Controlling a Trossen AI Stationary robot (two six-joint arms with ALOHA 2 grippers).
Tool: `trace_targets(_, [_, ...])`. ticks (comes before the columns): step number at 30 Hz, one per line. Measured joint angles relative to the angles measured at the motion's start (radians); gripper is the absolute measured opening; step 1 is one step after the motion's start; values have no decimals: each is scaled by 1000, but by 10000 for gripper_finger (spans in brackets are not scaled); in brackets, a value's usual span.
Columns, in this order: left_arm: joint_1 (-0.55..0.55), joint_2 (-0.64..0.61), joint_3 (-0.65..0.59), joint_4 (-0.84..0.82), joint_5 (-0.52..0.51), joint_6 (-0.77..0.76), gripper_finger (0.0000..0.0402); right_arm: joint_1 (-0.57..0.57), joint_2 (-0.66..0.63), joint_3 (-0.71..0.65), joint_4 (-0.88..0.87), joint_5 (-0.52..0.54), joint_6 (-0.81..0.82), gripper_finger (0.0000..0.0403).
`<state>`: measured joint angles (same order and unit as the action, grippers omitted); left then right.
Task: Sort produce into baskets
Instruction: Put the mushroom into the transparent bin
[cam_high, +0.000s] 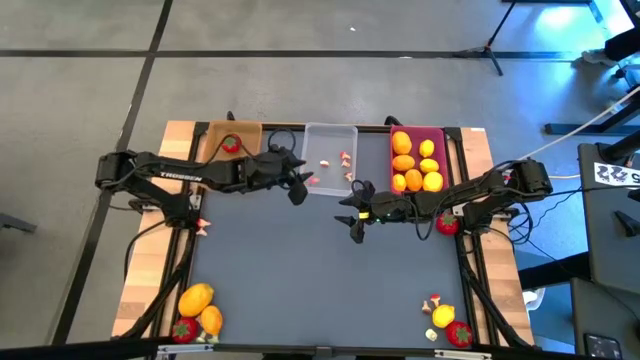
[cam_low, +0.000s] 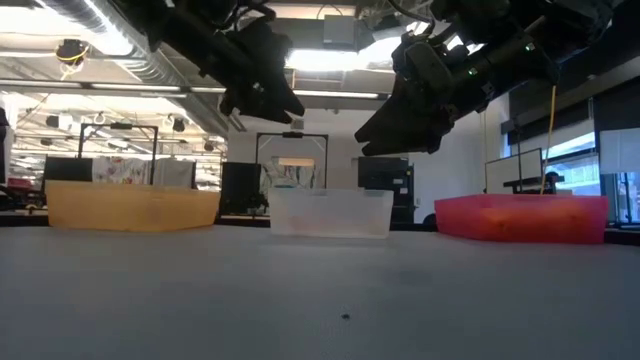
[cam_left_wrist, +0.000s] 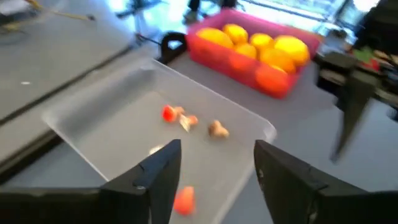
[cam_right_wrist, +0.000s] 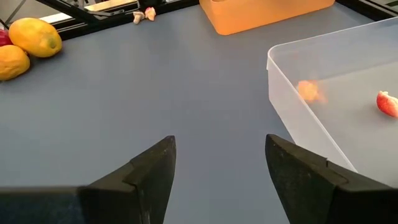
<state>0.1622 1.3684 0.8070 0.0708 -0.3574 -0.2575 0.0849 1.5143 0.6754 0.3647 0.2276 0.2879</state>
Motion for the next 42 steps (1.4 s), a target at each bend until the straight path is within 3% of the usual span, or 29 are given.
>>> trace_targets(13, [-124, -224, 0, -537, 64, -133, 219, 0, 0, 0, -1, -2, 3, 243])
trace_targets(20, [-203, -247, 0, -805, 78, -207, 219, 0, 0, 0, 0, 17, 2, 243])
trace_targets(30, [-290, -180, 56, -1070, 123, -253, 219, 0, 0, 0, 0, 18, -5, 243])
trace_targets(35, [-311, -62, 146, -1266, 130, -267, 219, 0, 0, 0, 0, 19, -5, 243])
trace_targets(42, [-303, 104, 163, -1477, 235, -312, 219, 0, 0, 0, 0, 19, -5, 243])
